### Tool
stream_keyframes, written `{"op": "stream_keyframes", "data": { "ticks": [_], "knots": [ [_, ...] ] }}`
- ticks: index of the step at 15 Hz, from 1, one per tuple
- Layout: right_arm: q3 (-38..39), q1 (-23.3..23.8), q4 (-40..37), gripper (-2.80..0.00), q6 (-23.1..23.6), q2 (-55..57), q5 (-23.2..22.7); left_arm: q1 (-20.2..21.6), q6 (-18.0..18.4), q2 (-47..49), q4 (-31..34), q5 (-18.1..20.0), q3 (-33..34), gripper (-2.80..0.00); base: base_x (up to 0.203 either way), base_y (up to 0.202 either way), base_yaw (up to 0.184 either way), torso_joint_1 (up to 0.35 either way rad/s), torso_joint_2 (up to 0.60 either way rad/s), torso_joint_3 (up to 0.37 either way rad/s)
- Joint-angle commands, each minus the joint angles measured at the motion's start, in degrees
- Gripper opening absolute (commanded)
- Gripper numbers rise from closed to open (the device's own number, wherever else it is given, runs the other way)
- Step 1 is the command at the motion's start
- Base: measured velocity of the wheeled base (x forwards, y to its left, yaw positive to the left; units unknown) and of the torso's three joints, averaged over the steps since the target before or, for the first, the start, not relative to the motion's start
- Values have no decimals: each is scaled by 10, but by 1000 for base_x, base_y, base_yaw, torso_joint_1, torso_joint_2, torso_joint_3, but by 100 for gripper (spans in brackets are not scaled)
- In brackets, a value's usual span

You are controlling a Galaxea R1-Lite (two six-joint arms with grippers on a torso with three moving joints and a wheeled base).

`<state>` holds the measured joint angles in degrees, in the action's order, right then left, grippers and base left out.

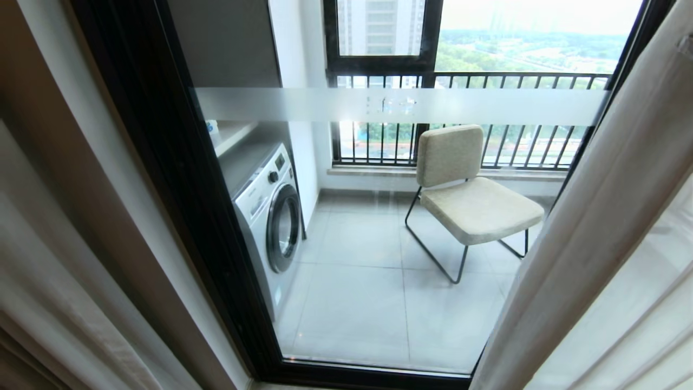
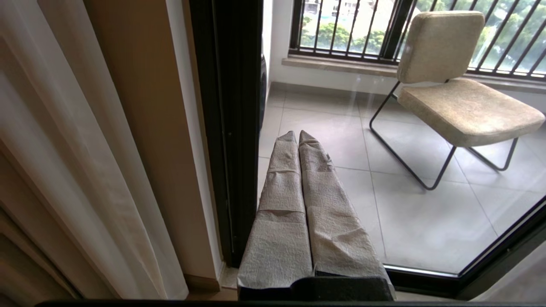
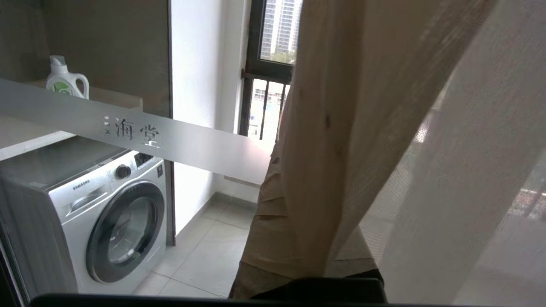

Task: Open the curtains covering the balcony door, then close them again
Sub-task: Close the inner curtains on both sides

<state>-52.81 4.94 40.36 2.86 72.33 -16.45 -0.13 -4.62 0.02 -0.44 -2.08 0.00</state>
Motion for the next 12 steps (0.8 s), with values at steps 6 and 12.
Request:
{"op": "stream_keyframes", "data": {
  "ticks": [6,12],
  "knots": [
    [-2,0,6,-280,1,0,9,0,0,0,0,0,0,-280,0,0,0,0,0,0],
    [-8,-75,6,-280,75,13,17,0,0,0,0,0,0,-280,0,0,0,0,0,0]
  ]
}}
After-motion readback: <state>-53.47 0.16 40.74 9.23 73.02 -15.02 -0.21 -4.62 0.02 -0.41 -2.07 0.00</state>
